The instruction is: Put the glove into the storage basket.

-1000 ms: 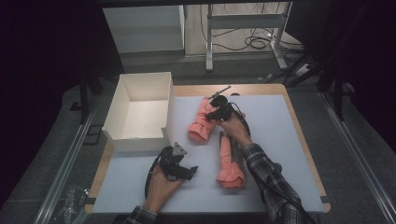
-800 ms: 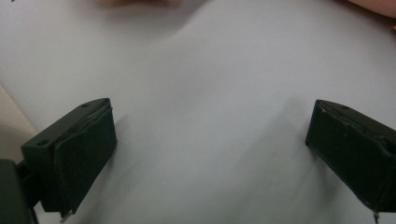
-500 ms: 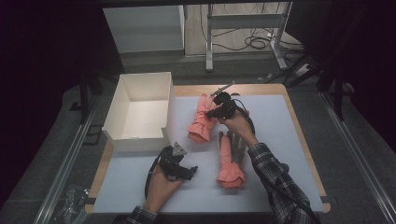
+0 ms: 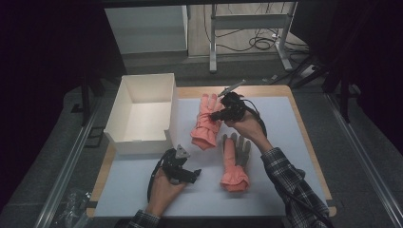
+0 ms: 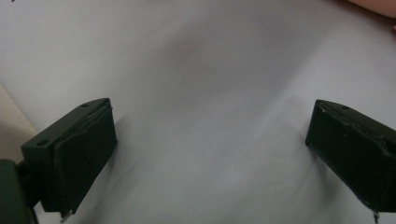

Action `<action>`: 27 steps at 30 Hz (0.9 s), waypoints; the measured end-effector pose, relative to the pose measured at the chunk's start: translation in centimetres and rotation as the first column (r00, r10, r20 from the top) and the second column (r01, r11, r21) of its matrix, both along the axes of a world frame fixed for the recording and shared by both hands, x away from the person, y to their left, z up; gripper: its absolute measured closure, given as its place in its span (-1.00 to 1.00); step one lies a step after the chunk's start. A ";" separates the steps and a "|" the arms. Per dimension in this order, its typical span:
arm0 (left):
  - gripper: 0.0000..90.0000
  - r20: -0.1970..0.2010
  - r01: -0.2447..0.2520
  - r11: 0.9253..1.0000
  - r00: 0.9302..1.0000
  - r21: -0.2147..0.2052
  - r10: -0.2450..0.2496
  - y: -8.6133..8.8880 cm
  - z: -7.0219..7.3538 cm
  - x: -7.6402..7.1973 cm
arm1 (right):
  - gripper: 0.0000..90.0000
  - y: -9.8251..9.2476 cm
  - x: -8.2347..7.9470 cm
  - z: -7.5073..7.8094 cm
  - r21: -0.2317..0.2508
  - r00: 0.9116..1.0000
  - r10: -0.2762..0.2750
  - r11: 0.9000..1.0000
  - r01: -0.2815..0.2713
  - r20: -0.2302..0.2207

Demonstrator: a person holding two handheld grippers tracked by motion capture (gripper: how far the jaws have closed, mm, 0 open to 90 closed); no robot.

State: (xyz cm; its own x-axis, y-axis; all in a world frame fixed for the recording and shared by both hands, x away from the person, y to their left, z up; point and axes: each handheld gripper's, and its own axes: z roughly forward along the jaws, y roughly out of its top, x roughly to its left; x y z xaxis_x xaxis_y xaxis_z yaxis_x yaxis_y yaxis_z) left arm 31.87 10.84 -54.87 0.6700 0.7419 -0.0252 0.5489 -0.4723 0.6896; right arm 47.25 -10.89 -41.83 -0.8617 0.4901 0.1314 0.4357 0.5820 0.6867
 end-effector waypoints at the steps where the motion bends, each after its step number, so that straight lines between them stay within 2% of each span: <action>1: -0.96 0.000 0.001 1.000 1.000 0.000 -0.001 0.0 0.0 0.0 | 0.91 -0.1 -0.3 0.3 0.000 1.000 0.010 1.000 -0.010 -0.001; 13: -0.96 -0.004 -0.007 1.000 1.000 -0.007 0.007 -0.1 0.0 0.0 | 0.91 -2.1 -3.7 1.9 -0.003 0.998 0.065 0.998 -0.065 -0.011; 27: -0.96 -0.004 -0.006 1.000 1.000 -0.006 0.006 -0.1 0.0 0.0 | 0.91 -6.6 -7.5 2.2 -0.036 0.996 0.083 0.996 -0.084 -0.023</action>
